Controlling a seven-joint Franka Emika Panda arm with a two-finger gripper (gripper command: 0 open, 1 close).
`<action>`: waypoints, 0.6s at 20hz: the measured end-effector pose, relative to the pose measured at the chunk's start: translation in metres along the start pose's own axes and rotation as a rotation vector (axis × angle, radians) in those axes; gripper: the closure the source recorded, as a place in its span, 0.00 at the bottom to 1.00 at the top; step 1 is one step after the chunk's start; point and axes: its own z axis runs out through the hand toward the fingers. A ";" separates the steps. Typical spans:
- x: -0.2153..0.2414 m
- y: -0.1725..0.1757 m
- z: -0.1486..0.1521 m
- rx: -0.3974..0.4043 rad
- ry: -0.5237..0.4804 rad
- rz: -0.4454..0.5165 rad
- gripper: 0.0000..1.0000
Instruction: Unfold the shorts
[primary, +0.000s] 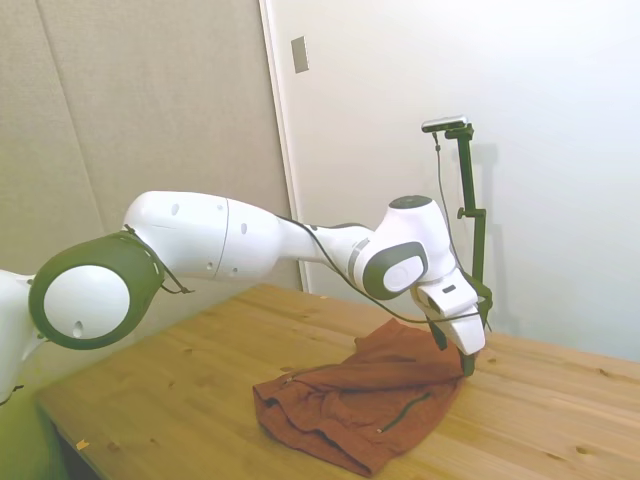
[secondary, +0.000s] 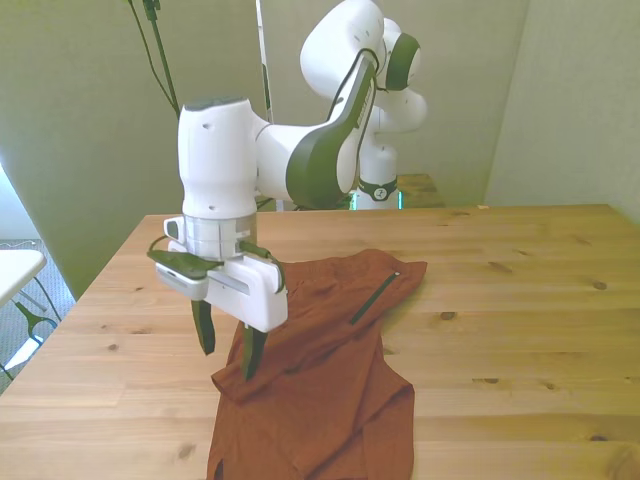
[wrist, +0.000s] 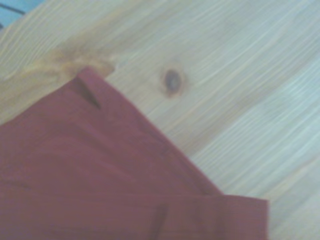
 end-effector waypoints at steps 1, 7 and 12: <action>-0.003 -0.001 0.005 0.011 -0.003 -0.002 1.00; -0.002 -0.001 0.012 0.029 -0.024 0.004 1.00; -0.002 -0.001 0.013 0.034 -0.034 -0.004 1.00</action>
